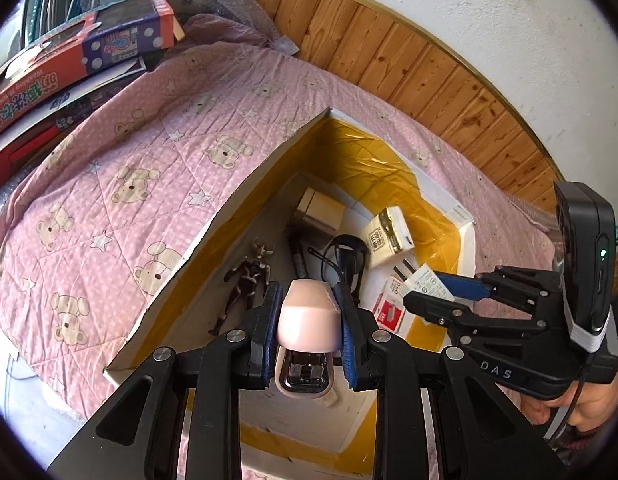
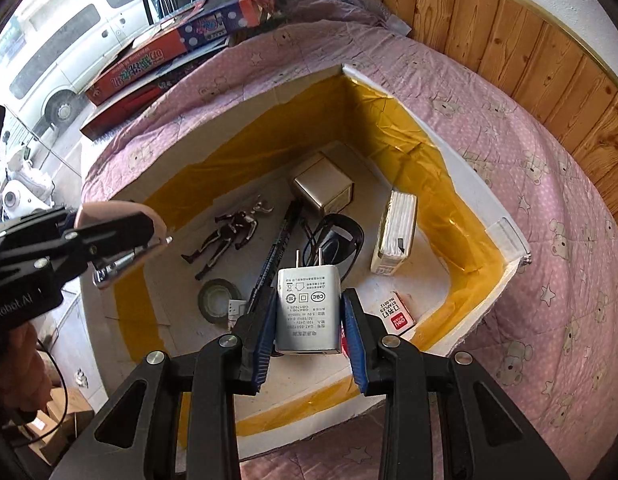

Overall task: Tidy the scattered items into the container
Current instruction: 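Lower the stapler and charger into the box and open both tools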

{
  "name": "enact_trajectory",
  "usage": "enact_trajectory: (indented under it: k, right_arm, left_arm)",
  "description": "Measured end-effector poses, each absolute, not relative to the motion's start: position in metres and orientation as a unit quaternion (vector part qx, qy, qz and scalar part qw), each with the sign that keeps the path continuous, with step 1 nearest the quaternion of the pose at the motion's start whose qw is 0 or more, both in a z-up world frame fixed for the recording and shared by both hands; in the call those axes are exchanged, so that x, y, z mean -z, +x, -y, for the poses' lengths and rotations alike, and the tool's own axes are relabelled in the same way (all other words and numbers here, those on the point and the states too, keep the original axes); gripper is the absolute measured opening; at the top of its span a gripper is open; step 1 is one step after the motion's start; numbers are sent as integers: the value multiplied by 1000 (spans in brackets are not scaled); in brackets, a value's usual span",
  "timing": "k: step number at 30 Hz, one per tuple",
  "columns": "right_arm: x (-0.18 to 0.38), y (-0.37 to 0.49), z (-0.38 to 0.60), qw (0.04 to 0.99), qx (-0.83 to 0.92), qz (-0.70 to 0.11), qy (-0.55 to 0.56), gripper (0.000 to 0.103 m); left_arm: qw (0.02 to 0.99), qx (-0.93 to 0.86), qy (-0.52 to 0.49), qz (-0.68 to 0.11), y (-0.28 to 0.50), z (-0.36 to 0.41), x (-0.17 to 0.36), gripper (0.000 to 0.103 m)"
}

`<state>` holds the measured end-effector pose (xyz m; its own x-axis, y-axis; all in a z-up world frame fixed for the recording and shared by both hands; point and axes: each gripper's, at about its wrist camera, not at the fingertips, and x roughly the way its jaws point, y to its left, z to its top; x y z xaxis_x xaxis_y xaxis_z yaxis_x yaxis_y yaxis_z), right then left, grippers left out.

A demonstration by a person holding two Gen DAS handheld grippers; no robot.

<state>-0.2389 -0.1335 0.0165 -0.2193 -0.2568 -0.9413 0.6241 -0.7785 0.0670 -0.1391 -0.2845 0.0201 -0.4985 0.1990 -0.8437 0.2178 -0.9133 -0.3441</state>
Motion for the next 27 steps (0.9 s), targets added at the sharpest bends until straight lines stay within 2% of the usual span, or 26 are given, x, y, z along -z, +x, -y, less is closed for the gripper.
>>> enact_trajectory:
  k: [3,11,12,13,14,15,19,20,27]
  right_arm:
    - [-4,-248,136,275,753,-193,566,34]
    - [15,-271,138,256,739,-228,580,34]
    - [16,-273,138,255,740,-229,579,34]
    - [17,-275,138,255,742,-231,576,34]
    - [19,-277,138,253,743,-232,575,38]
    - [20,-278,137,250,745,-231,574,46]
    - [14,-273,136,247,755,-231,562,57]
    - [11,-270,137,244,759,-237,556,66]
    - [-17,-241,131,263,776,-225,528,68]
  left_arm:
    - [3,819,528,-225,-152,285,-7,26]
    - [18,791,573,-211,-185,282,18,27]
    - [20,788,579,-209,-188,282,22,28]
    - [21,786,583,-207,-191,282,25,38]
    - [24,785,585,-201,-193,282,27,44]
    - [32,787,584,-197,-193,284,26,49]
    - [34,791,568,-226,-184,298,19,50]
    - [34,792,565,-230,-180,300,16,50]
    - [58,842,517,-141,-138,280,-19,51]
